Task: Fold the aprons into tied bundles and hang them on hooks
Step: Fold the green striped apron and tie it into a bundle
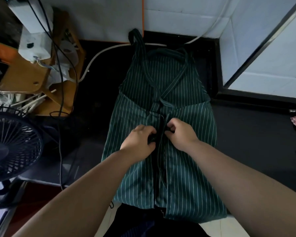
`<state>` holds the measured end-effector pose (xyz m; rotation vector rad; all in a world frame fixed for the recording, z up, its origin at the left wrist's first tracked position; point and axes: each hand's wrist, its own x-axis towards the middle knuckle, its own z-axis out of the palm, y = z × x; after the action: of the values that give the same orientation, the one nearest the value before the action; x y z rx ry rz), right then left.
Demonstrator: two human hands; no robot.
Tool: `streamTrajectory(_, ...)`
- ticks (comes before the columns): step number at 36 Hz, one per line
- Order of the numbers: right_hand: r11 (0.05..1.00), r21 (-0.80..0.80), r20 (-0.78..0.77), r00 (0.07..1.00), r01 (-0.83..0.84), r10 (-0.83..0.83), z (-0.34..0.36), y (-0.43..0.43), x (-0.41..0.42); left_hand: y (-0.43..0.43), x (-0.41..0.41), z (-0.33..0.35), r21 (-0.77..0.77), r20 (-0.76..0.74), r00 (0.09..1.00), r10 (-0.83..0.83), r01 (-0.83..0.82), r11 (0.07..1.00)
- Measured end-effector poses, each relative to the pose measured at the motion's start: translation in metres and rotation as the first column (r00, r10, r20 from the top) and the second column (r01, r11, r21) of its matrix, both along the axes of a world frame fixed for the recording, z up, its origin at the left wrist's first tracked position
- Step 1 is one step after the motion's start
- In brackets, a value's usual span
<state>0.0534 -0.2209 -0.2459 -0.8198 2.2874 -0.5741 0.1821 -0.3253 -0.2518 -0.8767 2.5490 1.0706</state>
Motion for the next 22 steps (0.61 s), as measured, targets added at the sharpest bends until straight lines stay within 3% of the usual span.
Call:
streamTrajectory(3, 0.997, -0.052, 0.072, 0.996, 0.058, -0.054, -0.003, 0.007, -0.001, 0.001, -0.009, -0.001, 0.091, -0.018, 1.000, -0.001, 0.003, 0.996)
streamTrajectory(7, 0.982, -0.061, 0.191, 0.968, 0.179, -0.164, -0.007, 0.016, -0.003, 0.000, -0.020, -0.005, 0.063, -0.001, 0.999, 0.036, -0.036, 0.997)
streamTrajectory(12, 0.973, -0.081, 0.268, 0.945, 0.216, -0.187, -0.008, 0.014, -0.005, 0.006, -0.031, 0.001, 0.077, 0.082, 0.996, 0.041, -0.047, 0.996)
streamTrajectory(15, 0.957, -0.095, 0.322, 0.918, 0.275, -0.232, -0.005, 0.008, -0.008, 0.004, -0.035, -0.001, 0.177, 0.019, 0.991, 0.130, -0.132, 0.975)
streamTrajectory(17, 0.947, -0.092, 0.348, 0.901, 0.307, -0.258, -0.004, 0.004, -0.009, 0.001, -0.033, 0.002, 0.351, 0.000, 0.956, 0.295, -0.276, 0.895)
streamTrajectory(20, 0.957, -0.086, 0.325, 0.915, 0.278, -0.237, -0.003, -0.003, -0.008, -0.009, -0.028, 0.010, 0.609, 0.056, 0.840, 0.539, -0.457, 0.649)
streamTrajectory(22, 0.976, -0.048, 0.262, 0.945, 0.214, -0.194, -0.002, -0.009, -0.003, -0.016, -0.021, 0.011, 0.598, 0.052, 0.839, 0.542, -0.461, 0.656)
